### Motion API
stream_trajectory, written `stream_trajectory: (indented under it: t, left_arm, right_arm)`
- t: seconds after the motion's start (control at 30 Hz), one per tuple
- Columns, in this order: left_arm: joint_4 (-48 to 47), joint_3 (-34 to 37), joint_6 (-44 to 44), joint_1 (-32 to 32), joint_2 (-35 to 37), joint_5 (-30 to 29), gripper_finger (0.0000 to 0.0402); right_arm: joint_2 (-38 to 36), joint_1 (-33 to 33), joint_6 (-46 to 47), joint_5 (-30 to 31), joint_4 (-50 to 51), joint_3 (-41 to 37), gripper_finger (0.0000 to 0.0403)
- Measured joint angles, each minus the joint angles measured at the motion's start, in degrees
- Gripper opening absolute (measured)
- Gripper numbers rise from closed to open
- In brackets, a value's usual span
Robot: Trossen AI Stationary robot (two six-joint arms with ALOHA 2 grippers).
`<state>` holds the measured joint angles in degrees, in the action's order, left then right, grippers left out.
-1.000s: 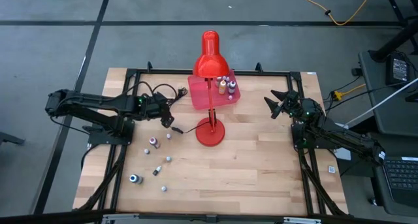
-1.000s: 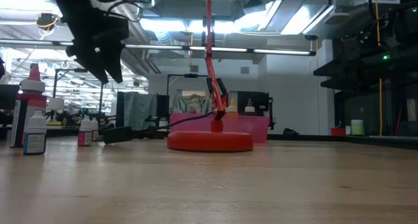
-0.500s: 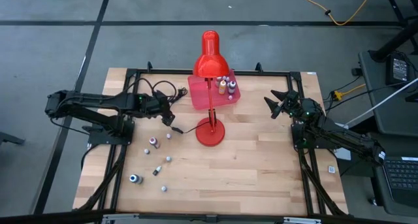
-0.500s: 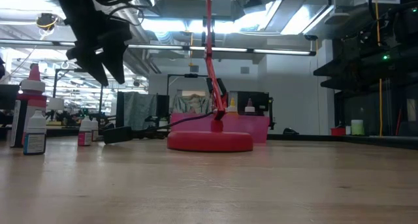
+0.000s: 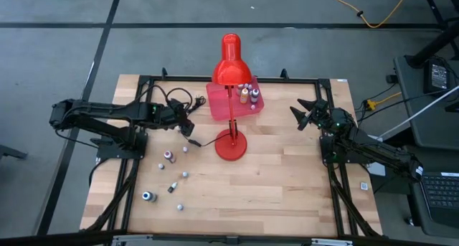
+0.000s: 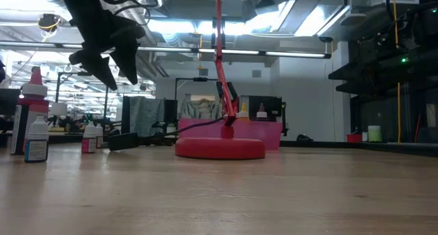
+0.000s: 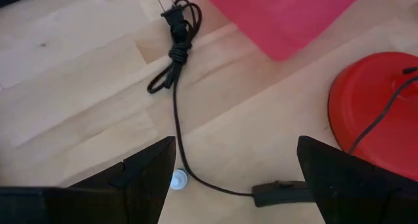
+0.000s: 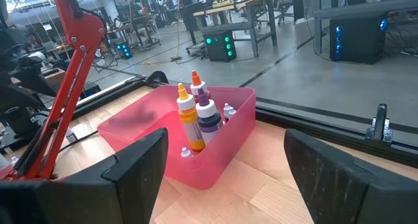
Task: Pick & Place food coloring
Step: Put the small red food coloring bottle into the red bin
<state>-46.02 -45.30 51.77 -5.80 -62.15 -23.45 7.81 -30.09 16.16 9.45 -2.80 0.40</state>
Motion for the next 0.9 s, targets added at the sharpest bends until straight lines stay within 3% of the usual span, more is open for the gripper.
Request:
stream_trajectory:
  t: [0.5, 0.77, 0.9]
  left_arm:
    - [0.16, 0.02, 0.15, 0.06, -1.45, 1.73, 0.031]
    - [-4.81, 0.02, 2.9, -0.56, -6.33, -3.54, 0.031]
    - [-8.65, 0.02, 5.66, -1.37, -8.08, 2.7, 0.031]
  right_arm:
    - [0.0, 0.02, 0.01, 0.0, 0.01, 0.0, 0.0306]
    - [0.0, 0.0, 0.0, 0.0, 0.01, 0.0, 0.0306]
    - [0.0, 0.02, 0.07, 0.0, 0.01, 0.0, 0.0306]
